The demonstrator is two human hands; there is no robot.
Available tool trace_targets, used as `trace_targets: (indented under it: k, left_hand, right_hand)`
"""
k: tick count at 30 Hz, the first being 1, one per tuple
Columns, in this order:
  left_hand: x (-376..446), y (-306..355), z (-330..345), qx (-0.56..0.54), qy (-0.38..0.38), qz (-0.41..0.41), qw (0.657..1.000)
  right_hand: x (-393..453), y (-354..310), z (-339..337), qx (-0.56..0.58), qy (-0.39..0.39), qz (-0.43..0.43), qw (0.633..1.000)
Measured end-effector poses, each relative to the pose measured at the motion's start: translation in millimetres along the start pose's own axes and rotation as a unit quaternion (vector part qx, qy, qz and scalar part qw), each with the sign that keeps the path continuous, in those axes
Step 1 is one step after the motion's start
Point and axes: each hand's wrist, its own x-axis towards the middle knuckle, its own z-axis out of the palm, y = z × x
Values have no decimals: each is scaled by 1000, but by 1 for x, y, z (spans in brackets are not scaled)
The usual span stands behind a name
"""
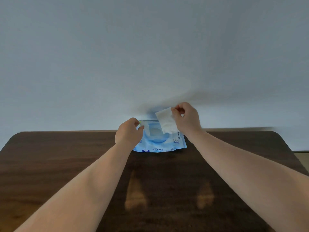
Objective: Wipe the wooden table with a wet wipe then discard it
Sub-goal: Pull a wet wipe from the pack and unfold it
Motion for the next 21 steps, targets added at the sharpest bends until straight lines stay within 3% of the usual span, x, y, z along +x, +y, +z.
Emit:
trace_targets:
  k: [4, 8, 16, 18, 21]
  left_hand:
    - [-11, 7, -12, -59, -14, 73, 996]
    - [-20, 11, -28, -105, -34, 102, 989]
    - [-40, -10, -76, -121, 49, 38, 991]
    - [-48, -18, -85, -175, 38, 10, 984]
    - [-63, -26, -97, -325, -29, -48, 944]
  right_hand:
    - [-5, -13, -5, 17, -55, 45, 997]
    - [-17, -29, -5, 18, -112, 30, 993]
    - [-39, -72, 20, 11, -227, 28, 974]
    - [-44, -81, 32, 52, -248, 52, 966]
    - [-55, -94, 53, 81, -281, 52, 955]
